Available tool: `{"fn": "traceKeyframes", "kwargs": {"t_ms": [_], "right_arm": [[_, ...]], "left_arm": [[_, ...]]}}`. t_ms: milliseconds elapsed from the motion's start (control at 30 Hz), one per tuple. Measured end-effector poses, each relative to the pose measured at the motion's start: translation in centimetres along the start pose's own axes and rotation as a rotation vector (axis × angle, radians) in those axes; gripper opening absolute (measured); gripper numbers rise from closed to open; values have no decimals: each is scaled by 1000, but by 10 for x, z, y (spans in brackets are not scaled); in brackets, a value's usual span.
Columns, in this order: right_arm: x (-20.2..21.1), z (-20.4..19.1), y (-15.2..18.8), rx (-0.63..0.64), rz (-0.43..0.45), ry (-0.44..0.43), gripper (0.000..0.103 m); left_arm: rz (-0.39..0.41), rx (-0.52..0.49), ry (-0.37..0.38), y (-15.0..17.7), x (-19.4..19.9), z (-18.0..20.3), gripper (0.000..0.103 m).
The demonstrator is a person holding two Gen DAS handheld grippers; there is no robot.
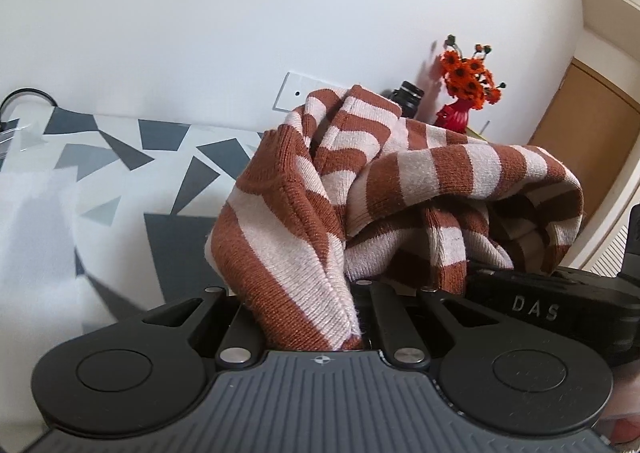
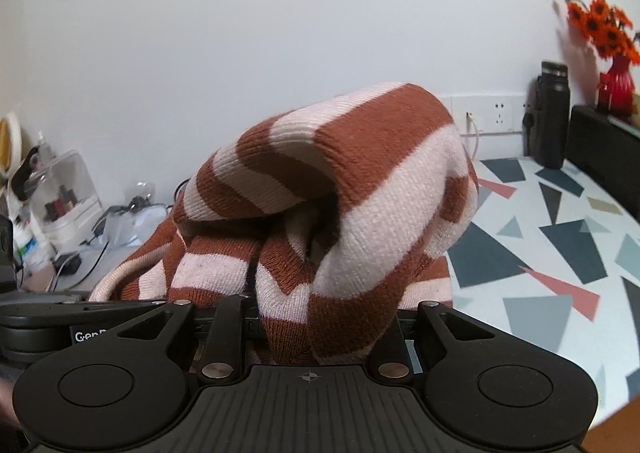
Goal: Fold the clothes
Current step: 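Carry the striped sweater with both grippers over the patterned table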
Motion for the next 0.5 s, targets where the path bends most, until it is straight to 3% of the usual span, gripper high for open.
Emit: {"fn": "traceKeyframes", "kwargs": {"t_ms": [133,333,500], "right_arm": [[-34,20,-8,-64,-41,-2,21],[-74,52,9,-46,-151,11,21],[-107,89,20,-65,-233,-47,21]], "left_arm": [[-46,30,-16,-5,-31,-12,10],[-166,91,-67,13,-77,-18,11],[-197,172,-185,22,-108,-21,11]]}}
Point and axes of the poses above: each gripper's, at about its wrist camera, not at the fingertips, and x roughly against the way its jaws point, z to its right, y to its underside, the point moved 7 cm from there along -x, roughly the way its jaws point, and after that the axes turned 6 degrees about y, right-handed, at the moved point
